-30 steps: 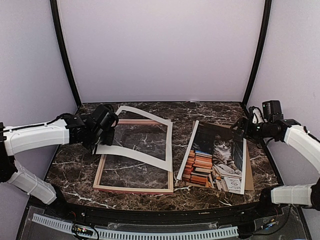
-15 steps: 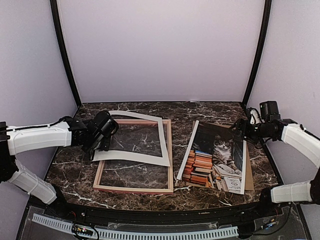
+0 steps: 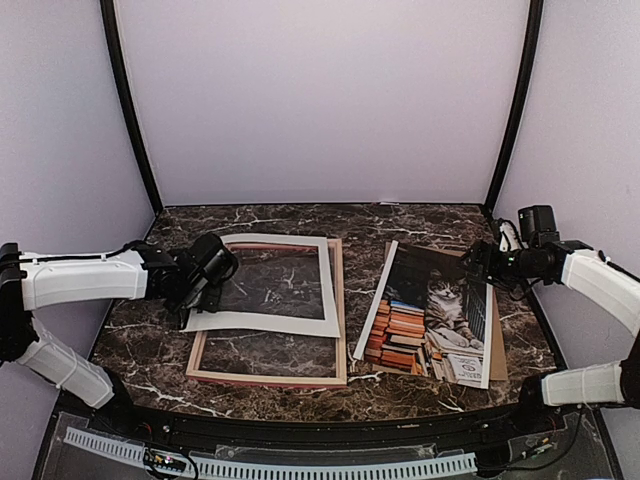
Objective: Put the photo into the frame
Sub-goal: Place the mat board on the frame body.
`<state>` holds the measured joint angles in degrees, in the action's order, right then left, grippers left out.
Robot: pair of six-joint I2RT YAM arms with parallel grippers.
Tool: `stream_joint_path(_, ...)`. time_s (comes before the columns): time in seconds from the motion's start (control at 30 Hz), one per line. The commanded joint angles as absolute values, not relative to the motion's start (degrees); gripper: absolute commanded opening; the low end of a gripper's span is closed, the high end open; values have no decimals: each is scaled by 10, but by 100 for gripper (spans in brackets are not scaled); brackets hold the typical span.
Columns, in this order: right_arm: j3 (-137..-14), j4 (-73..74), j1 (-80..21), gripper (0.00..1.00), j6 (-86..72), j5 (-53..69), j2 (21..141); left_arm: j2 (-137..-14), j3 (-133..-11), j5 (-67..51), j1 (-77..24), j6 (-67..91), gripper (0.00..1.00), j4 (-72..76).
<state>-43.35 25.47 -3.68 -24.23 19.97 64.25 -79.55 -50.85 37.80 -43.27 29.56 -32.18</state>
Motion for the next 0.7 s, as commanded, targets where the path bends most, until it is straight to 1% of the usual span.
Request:
stream_joint_path(0.0,-430,234,-37,91,-236,204,648,-756,-480,346,-432,288,17,-300)
stream_joint_path(0.17,-427,231,-37,91,-236,205,654,-754,-462,326,-432,286,17,-285)
stream_joint_path(0.53,-421,228,-37,90,-235,201,655,-767,-452,333,-432,291,17,-283)
stream_joint_path(0.67,-418,227,-37,91,-233,201,656,-781,-451,334,-432,286,19,-273)
